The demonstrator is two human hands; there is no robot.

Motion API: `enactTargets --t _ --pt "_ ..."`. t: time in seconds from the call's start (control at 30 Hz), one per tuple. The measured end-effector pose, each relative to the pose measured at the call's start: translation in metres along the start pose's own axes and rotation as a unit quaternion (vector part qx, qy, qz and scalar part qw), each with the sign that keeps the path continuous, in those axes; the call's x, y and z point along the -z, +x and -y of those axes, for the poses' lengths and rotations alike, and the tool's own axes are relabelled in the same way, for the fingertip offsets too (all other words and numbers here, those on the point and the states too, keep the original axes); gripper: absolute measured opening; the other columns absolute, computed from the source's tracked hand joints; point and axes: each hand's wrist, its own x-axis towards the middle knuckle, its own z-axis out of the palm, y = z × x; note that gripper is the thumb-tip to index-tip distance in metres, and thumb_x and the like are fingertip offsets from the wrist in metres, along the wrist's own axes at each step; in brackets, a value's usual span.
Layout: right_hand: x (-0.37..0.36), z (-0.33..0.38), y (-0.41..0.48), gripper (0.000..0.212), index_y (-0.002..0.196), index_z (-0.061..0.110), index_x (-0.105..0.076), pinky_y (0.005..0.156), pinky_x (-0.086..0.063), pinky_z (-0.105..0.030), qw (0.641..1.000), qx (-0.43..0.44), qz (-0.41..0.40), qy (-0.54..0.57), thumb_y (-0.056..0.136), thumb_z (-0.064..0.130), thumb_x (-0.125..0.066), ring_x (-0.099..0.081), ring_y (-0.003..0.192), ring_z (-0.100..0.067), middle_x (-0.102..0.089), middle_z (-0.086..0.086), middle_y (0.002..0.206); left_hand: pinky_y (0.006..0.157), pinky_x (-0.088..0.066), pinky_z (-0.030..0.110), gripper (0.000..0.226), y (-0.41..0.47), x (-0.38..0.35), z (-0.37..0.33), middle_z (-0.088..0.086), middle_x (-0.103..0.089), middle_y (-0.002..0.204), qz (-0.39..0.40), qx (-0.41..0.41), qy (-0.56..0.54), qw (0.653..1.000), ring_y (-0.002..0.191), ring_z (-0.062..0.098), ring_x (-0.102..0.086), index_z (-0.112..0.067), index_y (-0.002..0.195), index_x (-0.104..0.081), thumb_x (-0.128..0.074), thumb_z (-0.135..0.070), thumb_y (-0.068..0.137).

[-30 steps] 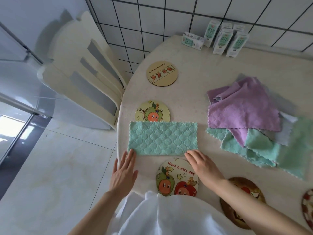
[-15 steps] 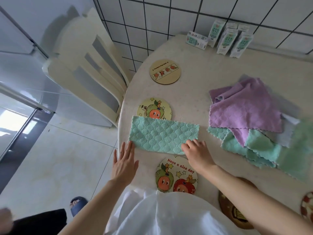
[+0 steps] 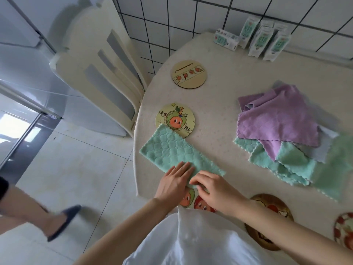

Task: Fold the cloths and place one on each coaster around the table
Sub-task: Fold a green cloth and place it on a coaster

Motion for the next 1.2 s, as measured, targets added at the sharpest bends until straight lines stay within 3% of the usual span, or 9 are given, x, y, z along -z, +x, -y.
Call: enactTargets --t 0.13,0.3,0.37,0.47,0.67,0.77,0.87,1.0,1.2 --pt "0.013 -0.02 0.012 0.027 0.116 0.017 -0.06 0.092 -0.047 -0.022 0.999 -0.015 0.03 -0.033 0.093 0.008 -0.049 -0.056 0.102 -0.002 -0.062 0.005 0.112 0.115 -0.027 0.035 0.055 -0.012 0.0 0.011 -0.002 -0.044 0.146 0.038 -0.011 -0.034 0.999 0.138 0.019 -0.037 -0.022 0.14 -0.046 -0.059 -0.032 0.088" --pt "0.02 -0.043 0.039 0.074 0.141 0.022 -0.039 0.109 -0.032 -0.024 0.977 0.01 0.136 -0.165 0.08 -0.021 -0.04 -0.037 0.133 -0.013 -0.041 0.003 0.145 0.115 -0.026 0.03 0.066 -0.03 0.008 0.015 -0.004 -0.04 0.148 0.095 0.011 -0.141 0.985 0.139 0.012 -0.031 -0.022 0.141 -0.044 -0.038 -0.053 0.083" --pt "0.019 -0.047 0.048 0.089 0.143 0.026 -0.034 0.11 -0.032 -0.026 0.961 0.035 0.201 -0.184 0.072 -0.027 -0.038 -0.032 0.136 -0.012 -0.036 0.005 0.148 0.113 -0.03 0.03 0.052 -0.036 0.006 0.016 -0.005 -0.044 0.145 0.077 0.047 -0.193 0.977 0.136 0.011 -0.037 -0.025 0.138 -0.048 -0.047 -0.037 0.087" --pt "0.017 -0.062 0.059 0.082 0.142 0.03 -0.034 0.104 -0.041 -0.033 0.944 0.075 0.244 -0.207 0.078 -0.021 -0.044 -0.037 0.132 -0.013 -0.041 0.006 0.143 0.105 -0.036 0.019 0.045 -0.041 0.006 0.018 -0.009 -0.054 0.135 0.037 0.138 -0.263 0.954 0.121 0.004 -0.05 -0.03 0.13 -0.056 -0.058 -0.013 0.089" --pt "0.018 -0.069 0.086 0.054 0.135 0.044 -0.041 0.085 -0.046 -0.026 0.957 -0.002 0.259 -0.13 0.086 0.031 -0.058 -0.046 0.108 -0.011 -0.057 0.007 0.113 0.064 -0.051 0.027 0.023 -0.028 0.023 0.02 0.004 -0.067 0.081 -0.065 0.395 -0.438 0.805 0.074 0.018 -0.061 -0.01 0.091 -0.068 -0.055 -0.028 0.095" --pt "0.014 -0.054 0.109 0.032 0.108 0.018 -0.064 0.075 -0.047 -0.027 0.977 -0.063 0.199 -0.051 0.092 0.042 -0.05 -0.056 0.089 -0.016 -0.061 -0.003 0.095 0.073 -0.058 0.046 0.024 -0.02 0.026 0.036 0.01 -0.071 0.093 -0.114 0.429 -0.524 0.727 0.085 0.028 -0.068 -0.015 0.091 -0.068 -0.056 -0.036 0.093" --pt "0.006 -0.041 0.132 0.028 0.074 0.014 -0.058 0.054 -0.037 -0.022 0.987 -0.088 0.134 0.022 0.094 0.033 -0.053 -0.048 0.057 -0.009 -0.055 0.003 0.067 0.074 -0.058 0.051 0.028 -0.015 0.026 0.053 0.007 -0.071 0.103 -0.111 0.461 -0.589 0.654 0.092 0.026 -0.069 -0.017 0.106 -0.064 -0.054 -0.04 0.094" --pt "-0.011 -0.046 0.149 0.034 0.068 0.013 -0.049 0.055 -0.034 -0.029 0.978 -0.149 0.146 -0.008 0.093 0.036 -0.051 -0.045 0.058 -0.015 -0.051 -0.003 0.066 0.079 -0.057 0.05 0.038 -0.01 0.027 0.066 0.009 -0.07 0.107 -0.074 0.504 -0.637 0.579 0.093 0.028 -0.07 -0.013 0.114 -0.061 -0.053 -0.043 0.093" --pt "-0.015 -0.043 0.159 0.035 0.068 0.02 -0.044 0.055 -0.034 -0.029 0.973 -0.192 0.127 0.0 0.09 0.047 -0.048 -0.044 0.058 -0.013 -0.048 0.004 0.065 0.077 -0.058 0.047 0.037 -0.006 0.035 0.067 0.011 -0.07 0.106 -0.058 0.524 -0.664 0.531 0.091 0.03 -0.07 -0.014 0.112 -0.06 -0.051 -0.045 0.093"
